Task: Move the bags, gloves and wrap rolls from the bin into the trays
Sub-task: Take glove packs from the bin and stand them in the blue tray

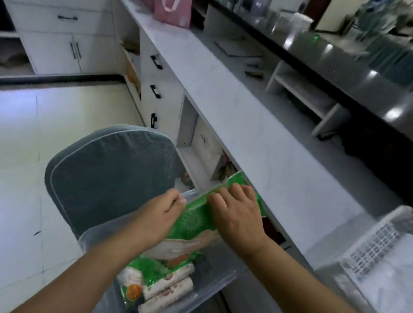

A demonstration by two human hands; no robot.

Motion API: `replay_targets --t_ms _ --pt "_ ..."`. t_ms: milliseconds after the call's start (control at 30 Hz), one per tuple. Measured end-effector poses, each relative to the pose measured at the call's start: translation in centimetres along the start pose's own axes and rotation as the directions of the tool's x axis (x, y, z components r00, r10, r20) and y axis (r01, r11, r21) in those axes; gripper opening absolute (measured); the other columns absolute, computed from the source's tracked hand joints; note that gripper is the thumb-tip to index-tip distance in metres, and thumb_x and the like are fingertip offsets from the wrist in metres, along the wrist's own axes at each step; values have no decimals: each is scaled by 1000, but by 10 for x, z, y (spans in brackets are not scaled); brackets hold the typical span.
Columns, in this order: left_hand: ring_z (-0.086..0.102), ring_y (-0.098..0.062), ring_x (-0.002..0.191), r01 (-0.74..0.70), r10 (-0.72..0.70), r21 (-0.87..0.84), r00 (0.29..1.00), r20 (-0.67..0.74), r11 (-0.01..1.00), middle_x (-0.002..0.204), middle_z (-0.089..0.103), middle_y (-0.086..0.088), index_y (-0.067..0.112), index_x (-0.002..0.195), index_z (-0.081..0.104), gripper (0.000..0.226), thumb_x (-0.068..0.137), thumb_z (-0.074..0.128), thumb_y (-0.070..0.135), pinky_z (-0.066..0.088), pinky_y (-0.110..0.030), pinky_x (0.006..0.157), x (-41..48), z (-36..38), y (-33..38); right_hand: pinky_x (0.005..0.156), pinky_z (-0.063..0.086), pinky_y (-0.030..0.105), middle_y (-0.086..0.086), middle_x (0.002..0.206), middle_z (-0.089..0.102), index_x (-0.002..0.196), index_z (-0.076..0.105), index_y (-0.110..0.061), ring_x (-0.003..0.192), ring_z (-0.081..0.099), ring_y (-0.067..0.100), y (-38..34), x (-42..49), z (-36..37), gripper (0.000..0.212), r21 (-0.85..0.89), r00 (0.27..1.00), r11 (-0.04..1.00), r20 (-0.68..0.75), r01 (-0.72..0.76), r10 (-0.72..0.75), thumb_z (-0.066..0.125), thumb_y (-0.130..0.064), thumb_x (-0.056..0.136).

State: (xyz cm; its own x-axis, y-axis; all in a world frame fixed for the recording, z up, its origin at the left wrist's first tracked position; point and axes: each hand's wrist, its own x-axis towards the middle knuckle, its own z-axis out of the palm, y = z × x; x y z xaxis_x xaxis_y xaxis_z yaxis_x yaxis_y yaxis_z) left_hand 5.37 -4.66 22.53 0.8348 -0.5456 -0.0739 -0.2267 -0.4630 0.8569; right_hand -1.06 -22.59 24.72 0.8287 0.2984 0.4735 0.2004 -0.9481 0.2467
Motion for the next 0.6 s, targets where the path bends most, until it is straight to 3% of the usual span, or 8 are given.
replay_targets --t_ms 67,133,233,333,400,467,533,600 --pt "54 2 66 -56 54 50 998 28 997 72 57 15 36 80 46 19 79 54 54 36 -24 51 -2 13 21 67 30 34 3 77 62 80 54 -16 66 49 23 13 -8 -14 20 -53 998 996 -4 -67 67 68 -29 71" --pt "55 6 67 -110 106 133 994 37 985 75 58 20 46 83 43 27 68 66 50 32 -17 48 -3 27 39 68 29 34 2 77 63 80 56 -16 66 50 22 26 -18 -28 20 -101 993 988 -21 -117 115 68 -29 71" --pt "55 5 65 -151 146 114 988 51 982 74 60 15 47 82 46 31 68 70 32 39 -21 49 2 47 62 76 34 35 0 81 67 81 60 -17 73 53 24 45 -36 -54 14 -152 976 967 -114 -202 186 70 -25 76" --pt "57 4 64 -192 185 68 978 101 979 74 63 14 41 84 50 25 70 67 30 48 -29 54 9 64 92 96 33 41 5 105 67 97 62 -16 104 48 26 73 -62 -85 25 -130 903 905 -212 -404 372 69 -31 78" --pt "59 3 66 -223 220 12 968 124 975 77 65 13 37 86 53 24 72 69 28 49 -30 58 12 76 115 107 24 41 14 132 52 123 49 -13 122 36 29 92 -89 -108 56 -67 800 807 -195 -587 567 69 -36 76" --pt "63 -6 74 -234 245 -90 961 131 968 82 67 7 30 89 56 26 72 72 20 51 -33 65 15 91 139 111 15 33 16 145 36 139 32 -10 131 28 27 104 -122 -128 76 73 652 661 -118 -747 749 69 -36 78" --pt "64 -11 77 -235 265 -206 955 133 950 84 67 3 23 92 57 29 72 73 10 52 -26 66 14 110 164 112 19 31 12 149 29 145 20 -10 135 26 24 107 -156 -141 85 259 491 477 -11 -840 871 71 -32 80" --pt "63 -1 73 -247 301 -295 942 151 923 84 66 7 22 93 56 31 73 72 5 47 -10 57 9 132 189 110 29 35 9 150 25 146 13 -13 135 29 21 104 -186 -148 90 445 325 246 110 -861 939 72 -27 80"
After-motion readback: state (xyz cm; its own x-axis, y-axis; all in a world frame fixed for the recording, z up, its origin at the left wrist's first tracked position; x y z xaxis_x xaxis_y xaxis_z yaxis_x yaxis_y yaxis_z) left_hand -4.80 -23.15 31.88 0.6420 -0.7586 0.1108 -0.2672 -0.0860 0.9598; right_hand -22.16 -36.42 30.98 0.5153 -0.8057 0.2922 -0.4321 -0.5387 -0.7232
